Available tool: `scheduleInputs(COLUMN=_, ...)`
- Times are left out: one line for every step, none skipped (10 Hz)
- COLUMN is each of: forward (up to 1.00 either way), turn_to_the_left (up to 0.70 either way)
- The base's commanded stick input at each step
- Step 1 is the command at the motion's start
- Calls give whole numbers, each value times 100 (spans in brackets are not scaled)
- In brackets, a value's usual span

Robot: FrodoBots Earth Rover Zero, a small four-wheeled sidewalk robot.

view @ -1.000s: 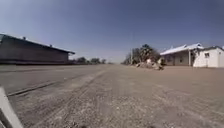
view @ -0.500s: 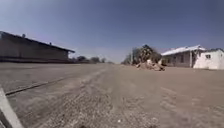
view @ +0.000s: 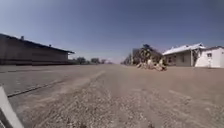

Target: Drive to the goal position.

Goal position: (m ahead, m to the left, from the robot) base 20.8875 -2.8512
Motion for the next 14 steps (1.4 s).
scheduleInputs(forward=70, turn_to_the_left=0)
scheduleInputs(forward=70, turn_to_the_left=0)
scheduleInputs(forward=70, turn_to_the_left=0)
scheduleInputs(forward=70, turn_to_the_left=0)
scheduleInputs(forward=70, turn_to_the_left=0)
scheduleInputs(forward=70, turn_to_the_left=0)
scheduleInputs(forward=70, turn_to_the_left=0)
scheduleInputs(forward=70, turn_to_the_left=0)
scheduleInputs(forward=70, turn_to_the_left=0)
scheduleInputs(forward=70, turn_to_the_left=0)
scheduleInputs(forward=70, turn_to_the_left=0)
scheduleInputs(forward=70, turn_to_the_left=0)
scheduleInputs(forward=70, turn_to_the_left=-4)
scheduleInputs(forward=70, turn_to_the_left=-9)
